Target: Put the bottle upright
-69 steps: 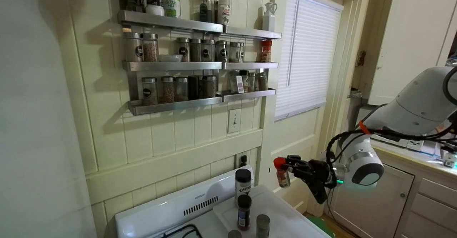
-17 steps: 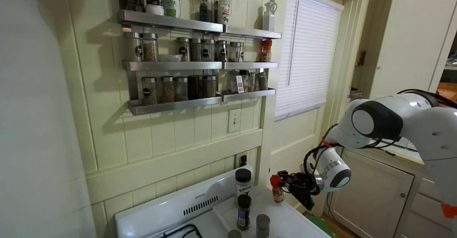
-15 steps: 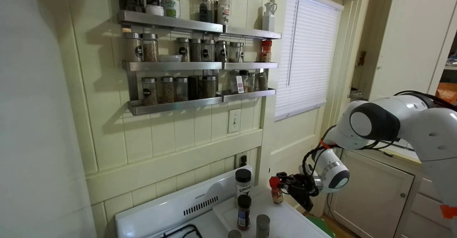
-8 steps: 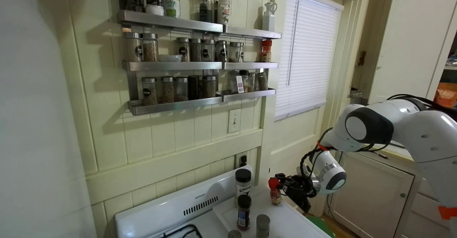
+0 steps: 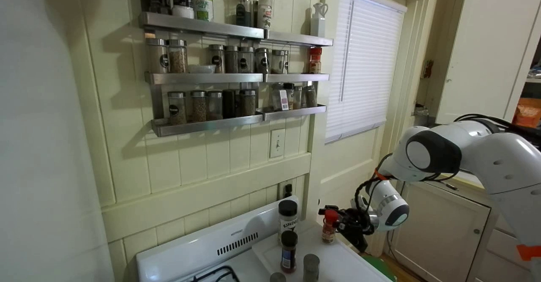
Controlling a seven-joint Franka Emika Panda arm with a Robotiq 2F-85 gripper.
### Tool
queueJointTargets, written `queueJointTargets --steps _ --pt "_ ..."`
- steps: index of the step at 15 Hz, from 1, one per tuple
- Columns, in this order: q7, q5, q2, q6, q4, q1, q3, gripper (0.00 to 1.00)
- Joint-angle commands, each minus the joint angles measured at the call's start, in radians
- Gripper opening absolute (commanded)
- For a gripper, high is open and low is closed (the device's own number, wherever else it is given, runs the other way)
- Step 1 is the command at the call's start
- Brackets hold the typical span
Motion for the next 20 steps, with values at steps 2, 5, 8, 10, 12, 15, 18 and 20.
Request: queueJointTargets --steps 2,5,8,10,12,15,18,20 --pt "-0.034 -0.035 0.037 -0.040 0.035 -0.013 -0.009 1.00" --pt "-0.034 -0.051 0.029 -0.037 0.028 -0.011 -0.014 1.00" --pt "-0.034 -0.063 0.022 -0.030 0.015 -0.007 -0.018 1.00" --pt "-0.034 -0.079 0.009 -0.021 -0.011 -0.003 -0.023 1.00" --pt "-0.034 -0.092 -0.007 -0.012 -0.026 -0.002 -0.030 1.00" --pt "-0.035 -0.112 -0.030 0.005 -0.043 0.003 -0.045 1.00" --pt "-0.035 -0.108 -0.045 0.018 -0.049 -0.001 -0.057 1.00" --pt "-0.035 -0.095 -0.054 0.034 -0.053 -0.001 -0.065 1.00"
